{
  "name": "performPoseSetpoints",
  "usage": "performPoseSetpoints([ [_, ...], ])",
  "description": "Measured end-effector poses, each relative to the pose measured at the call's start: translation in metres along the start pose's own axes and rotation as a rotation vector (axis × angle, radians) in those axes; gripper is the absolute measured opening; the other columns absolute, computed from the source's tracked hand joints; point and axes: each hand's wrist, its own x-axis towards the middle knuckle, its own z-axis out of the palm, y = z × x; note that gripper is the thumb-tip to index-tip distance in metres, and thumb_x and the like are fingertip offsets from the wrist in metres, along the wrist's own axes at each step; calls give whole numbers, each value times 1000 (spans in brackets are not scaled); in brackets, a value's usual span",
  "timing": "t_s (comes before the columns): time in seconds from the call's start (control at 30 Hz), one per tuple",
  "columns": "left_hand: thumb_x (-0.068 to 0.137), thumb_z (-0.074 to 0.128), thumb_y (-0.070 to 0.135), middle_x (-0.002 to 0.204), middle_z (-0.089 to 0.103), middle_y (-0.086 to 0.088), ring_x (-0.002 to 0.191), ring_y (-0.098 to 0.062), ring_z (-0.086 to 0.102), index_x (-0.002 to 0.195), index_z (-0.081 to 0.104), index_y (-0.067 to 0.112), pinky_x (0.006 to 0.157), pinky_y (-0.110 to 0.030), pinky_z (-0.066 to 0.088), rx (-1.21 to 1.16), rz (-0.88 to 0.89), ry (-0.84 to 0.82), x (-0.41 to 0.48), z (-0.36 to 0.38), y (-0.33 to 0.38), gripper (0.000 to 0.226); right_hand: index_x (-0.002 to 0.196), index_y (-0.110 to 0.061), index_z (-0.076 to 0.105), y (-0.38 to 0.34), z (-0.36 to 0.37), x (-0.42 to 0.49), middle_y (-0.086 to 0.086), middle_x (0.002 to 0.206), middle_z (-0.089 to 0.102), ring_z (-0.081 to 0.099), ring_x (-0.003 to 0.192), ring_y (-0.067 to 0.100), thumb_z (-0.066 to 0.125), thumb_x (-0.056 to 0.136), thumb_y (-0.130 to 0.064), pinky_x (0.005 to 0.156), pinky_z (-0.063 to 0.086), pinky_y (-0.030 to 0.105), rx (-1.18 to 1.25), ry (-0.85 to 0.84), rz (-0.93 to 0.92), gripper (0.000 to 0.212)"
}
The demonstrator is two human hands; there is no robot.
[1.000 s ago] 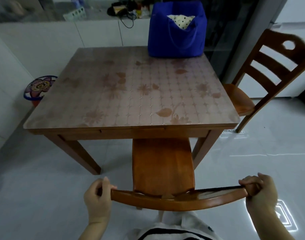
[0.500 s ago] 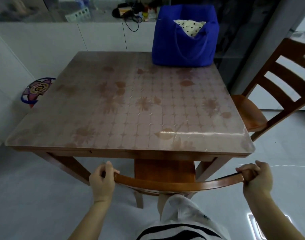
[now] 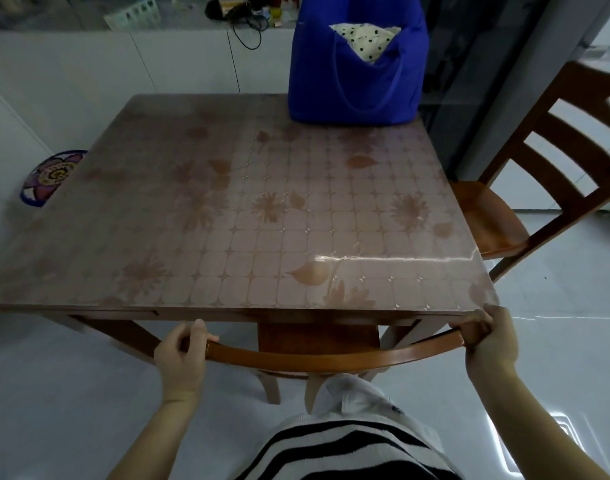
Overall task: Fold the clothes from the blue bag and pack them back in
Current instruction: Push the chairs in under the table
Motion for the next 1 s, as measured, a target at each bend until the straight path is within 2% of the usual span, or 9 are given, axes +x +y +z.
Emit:
performPoseSetpoints([
  [0.2, 75, 52, 52, 65, 63, -2, 63, -10, 57, 62, 58, 7, 64, -20, 44, 87, 86, -146, 1, -8, 4, 46, 71, -12, 60, -2, -11, 1, 0, 60, 61, 59, 64, 16, 56, 91, -29, 68, 51, 20, -191, -209, -105, 27],
  [0.33, 65, 63, 56, 75, 63, 0, 74, -13, 60, 72, 57, 23, 70, -25, 47, 181, 51, -341, 3, -23, 5, 34, 70, -18, 65, -12, -25, -4, -7, 67, 62, 58, 71, 7, 74, 53, -68, 65, 47, 7, -470, -477, -240, 54],
  [0.43, 57, 69, 58, 89, 63, 5, 85, -4, 58, 88, 57, 23, 75, -21, 44, 283, 44, -468, 4, -34, 7, 48, 71, -36, 65, -19, -30, -8, -15, 72, 63, 57, 80, 12, 75, 77, -28, 63, 46, 4, -592, -618, -302, 14],
  [0.5, 57, 79, 52, 92, 59, 2, 87, -5, 55, 92, 51, 23, 74, -21, 42, 416, 55, -503, 4, -37, 11, 53, 79, -32, 62, -22, -34, -7, -5, 84, 63, 55, 84, 17, 71, 79, -5, 66, 49, 12, -709, -662, -317, 29],
  [0.57, 61, 85, 39, 89, 56, -2, 83, -11, 54, 88, 48, 22, 70, -24, 40, 497, 45, -482, 4, -36, 14, 49, 87, -25, 57, -27, -34, -10, 1, 91, 60, 55, 86, 18, 84, 67, -15, 72, 48, 24, -786, -653, -307, 34],
  [0.67, 60, 87, 34, 81, 54, -3, 76, -13, 53, 84, 47, 18, 67, -26, 38, 493, 27, -461, 5, -33, 20, 49, 97, -22, 57, -30, -34, -13, -3, 100, 58, 55, 93, 14, 84, 38, -57, 77, 47, 29, -869, -627, -356, 74],
  [0.73, 60, 87, 34, 81, 54, -2, 76, -12, 53, 85, 48, 16, 67, -26, 39, 490, 21, -464, 6, -32, 21, 49, 107, -21, 57, -27, -36, -9, -1, 107, 58, 56, 99, 19, 80, 31, -72, 86, 49, 40, -847, -619, -371, 95],
  [0.87, 61, 86, 33, 82, 52, 1, 77, -8, 51, 85, 49, 16, 65, -21, 37, 487, 23, -468, 12, -30, 20, 47, 90, -22, 58, -23, -31, -2, -7, 100, 55, 55, 101, 28, 84, 48, -53, 84, 52, 46, -789, -604, -414, 59],
  [1.0, 63, 84, 38, 79, 52, 1, 75, -10, 50, 85, 50, 19, 68, -23, 38, 497, 84, -496, 26, -26, 15, 44, 91, -11, 58, -19, -25, 18, -16, 101, 52, 53, 101, 15, 75, 45, -75, 83, 52, 35, -819, -659, -566, 81],
])
